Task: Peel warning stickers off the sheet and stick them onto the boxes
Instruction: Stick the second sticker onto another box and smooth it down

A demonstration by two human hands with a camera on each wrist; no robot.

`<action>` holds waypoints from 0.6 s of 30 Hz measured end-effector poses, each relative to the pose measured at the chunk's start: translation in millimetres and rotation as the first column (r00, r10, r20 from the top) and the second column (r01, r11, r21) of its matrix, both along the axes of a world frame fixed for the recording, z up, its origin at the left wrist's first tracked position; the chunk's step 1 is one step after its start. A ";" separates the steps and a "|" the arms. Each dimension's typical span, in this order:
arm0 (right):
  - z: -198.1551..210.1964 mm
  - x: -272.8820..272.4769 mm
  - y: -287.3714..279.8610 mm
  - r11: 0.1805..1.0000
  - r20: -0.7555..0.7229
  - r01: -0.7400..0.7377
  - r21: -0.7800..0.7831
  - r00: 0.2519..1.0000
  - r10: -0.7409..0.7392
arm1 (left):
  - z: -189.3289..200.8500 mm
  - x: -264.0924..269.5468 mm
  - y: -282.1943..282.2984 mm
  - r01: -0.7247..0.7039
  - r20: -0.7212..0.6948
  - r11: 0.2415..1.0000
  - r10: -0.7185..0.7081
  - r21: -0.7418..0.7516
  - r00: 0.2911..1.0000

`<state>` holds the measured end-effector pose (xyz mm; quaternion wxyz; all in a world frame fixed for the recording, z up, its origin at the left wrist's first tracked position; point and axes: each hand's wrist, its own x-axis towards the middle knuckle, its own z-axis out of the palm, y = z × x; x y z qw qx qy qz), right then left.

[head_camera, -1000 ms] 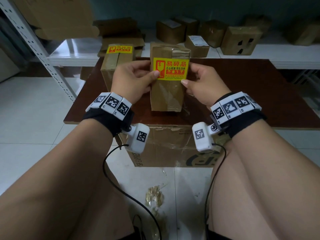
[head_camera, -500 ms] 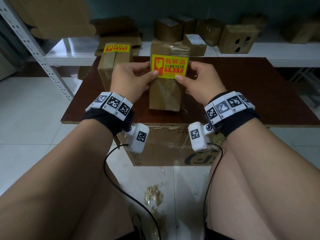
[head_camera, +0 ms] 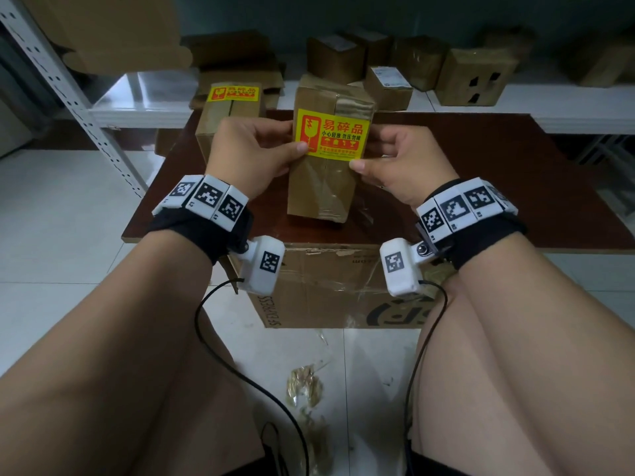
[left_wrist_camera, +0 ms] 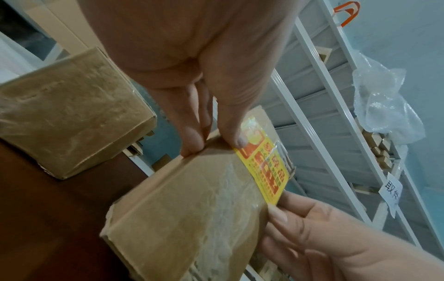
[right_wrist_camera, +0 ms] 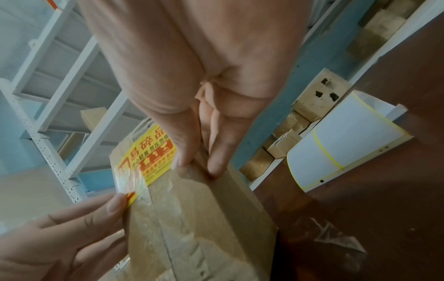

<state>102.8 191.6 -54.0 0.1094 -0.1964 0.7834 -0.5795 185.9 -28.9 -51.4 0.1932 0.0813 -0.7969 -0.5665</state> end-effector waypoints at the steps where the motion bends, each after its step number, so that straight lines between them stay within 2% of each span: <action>1: 0.7 0.5 0.1 1.000 -0.003 -0.006 0.008 1.000 0.006 | 0.1 0.5 -2.2 0.032 0.017 0.999 -0.032 0.000 0.999; 6: 4.5 2.9 3.3 0.998 -0.034 0.062 -0.012 0.997 -0.063 | 3.0 6.2 -2.3 0.155 0.028 0.988 -0.155 -0.006 0.988; 8: 5.5 3.9 2.3 0.999 -0.016 0.048 -0.014 0.999 -0.048 | 4.1 7.4 1.6 0.121 0.017 0.993 -0.121 0.004 0.992; 11: 4.9 3.6 2.2 0.999 0.050 -0.033 -0.030 0.998 0.034 | 2.4 5.6 0.9 -0.004 0.003 1.000 0.004 -0.008 1.000; 14: 5.2 4.2 2.2 0.996 0.049 -0.079 -0.035 0.996 0.081 | 2.3 5.3 -3.4 0.020 0.027 1.000 -0.019 -0.020 0.999; 18: 7.5 8.6 -0.2 0.996 0.008 0.068 -0.051 0.998 -0.068 | 4.0 7.5 -6.0 0.118 0.033 0.993 -0.118 0.015 0.992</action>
